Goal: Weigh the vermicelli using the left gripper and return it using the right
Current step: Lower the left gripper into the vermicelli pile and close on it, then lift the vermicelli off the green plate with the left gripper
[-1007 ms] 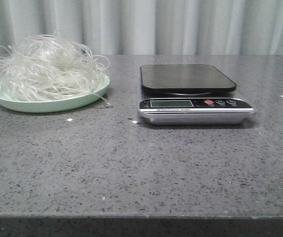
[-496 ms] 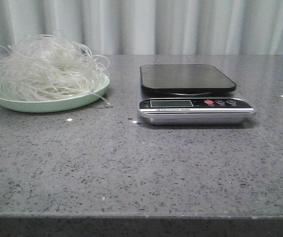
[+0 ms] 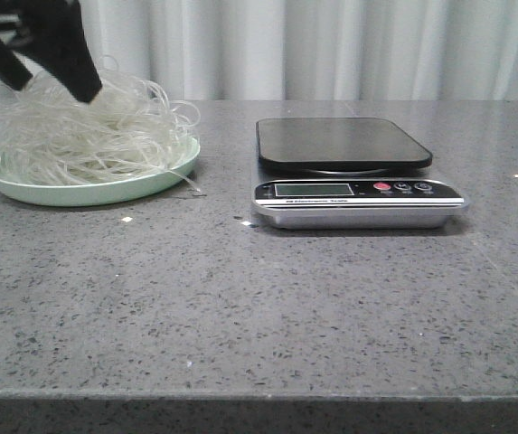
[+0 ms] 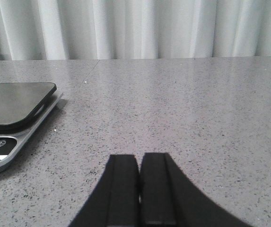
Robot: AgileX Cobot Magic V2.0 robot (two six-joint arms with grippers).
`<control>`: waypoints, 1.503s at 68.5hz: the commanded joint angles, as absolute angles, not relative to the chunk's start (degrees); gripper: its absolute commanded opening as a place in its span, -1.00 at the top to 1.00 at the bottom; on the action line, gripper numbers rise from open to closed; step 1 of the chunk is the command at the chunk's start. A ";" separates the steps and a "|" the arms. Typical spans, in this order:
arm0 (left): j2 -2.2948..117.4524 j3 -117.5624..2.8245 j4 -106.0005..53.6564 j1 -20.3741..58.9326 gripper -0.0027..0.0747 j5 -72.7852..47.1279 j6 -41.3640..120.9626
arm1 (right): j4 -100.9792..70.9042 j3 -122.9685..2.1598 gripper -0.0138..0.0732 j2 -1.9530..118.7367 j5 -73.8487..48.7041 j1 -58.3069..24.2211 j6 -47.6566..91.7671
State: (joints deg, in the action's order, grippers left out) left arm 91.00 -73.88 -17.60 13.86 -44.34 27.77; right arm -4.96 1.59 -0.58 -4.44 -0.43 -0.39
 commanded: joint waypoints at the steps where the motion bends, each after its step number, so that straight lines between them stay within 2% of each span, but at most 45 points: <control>1: 90.79 -75.96 -19.10 14.26 -0.81 -41.51 27.71 | -4.46 1.15 0.33 -1.53 0.00 -0.32 0.00; 20: 93.39 -75.96 -20.13 14.26 -0.79 -42.14 27.71 | -4.46 1.15 0.33 -1.53 0.00 -0.32 0.00; 26: 93.39 -75.96 -20.11 14.26 -0.67 -42.03 27.71 | -4.46 1.15 0.33 -1.53 0.00 -0.32 0.00; 32: 93.39 -75.96 -20.11 14.26 -0.46 -41.92 27.71 | -4.46 1.15 0.33 -1.53 0.00 -0.32 0.00; 33: 93.39 -75.96 -20.11 14.26 -0.37 -41.92 27.71 | -4.46 1.15 0.33 -1.53 0.00 -0.32 0.00; 36: 93.39 -75.96 -20.11 14.26 -0.30 -41.92 27.71 | -4.46 1.15 0.33 -1.53 0.00 -0.32 0.00; 37: 93.39 -75.96 -20.11 14.26 -0.17 -41.80 27.71 | -4.46 1.15 0.33 -1.53 0.00 -0.32 0.00; 38: 93.39 -75.96 -20.11 14.26 -0.17 -41.80 27.71 | -4.46 1.15 0.33 -1.53 0.00 -0.32 0.00; 41: 93.39 -75.96 -20.11 14.26 0.04 -41.71 27.71 | -4.46 1.15 0.33 -1.53 0.00 -0.32 0.00; 46: 93.39 -75.96 -20.11 14.26 0.22 -41.71 27.71 | -4.46 1.15 0.33 -1.53 0.00 -0.32 0.00; 47: 93.39 -75.96 -20.11 14.26 0.33 -41.71 27.71 | -4.46 1.15 0.33 -1.53 0.00 -0.32 0.00; 53: 93.39 -75.96 -20.11 14.26 0.61 -41.68 27.71 | -4.46 1.15 0.33 -1.53 0.00 -0.32 0.00; 66: 93.25 -77.19 -20.11 14.26 0.56 -41.97 27.71 | -4.46 1.15 0.33 -1.53 0.00 -0.32 0.00; 103: 87.41 -92.19 -24.68 14.42 0.56 -42.60 27.71 | -4.46 1.15 0.33 -1.53 0.00 -0.32 0.00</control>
State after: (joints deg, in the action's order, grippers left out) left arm 91.27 -87.83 -20.12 13.86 -46.10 27.81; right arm -4.96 1.59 -0.58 -4.44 -0.43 -0.39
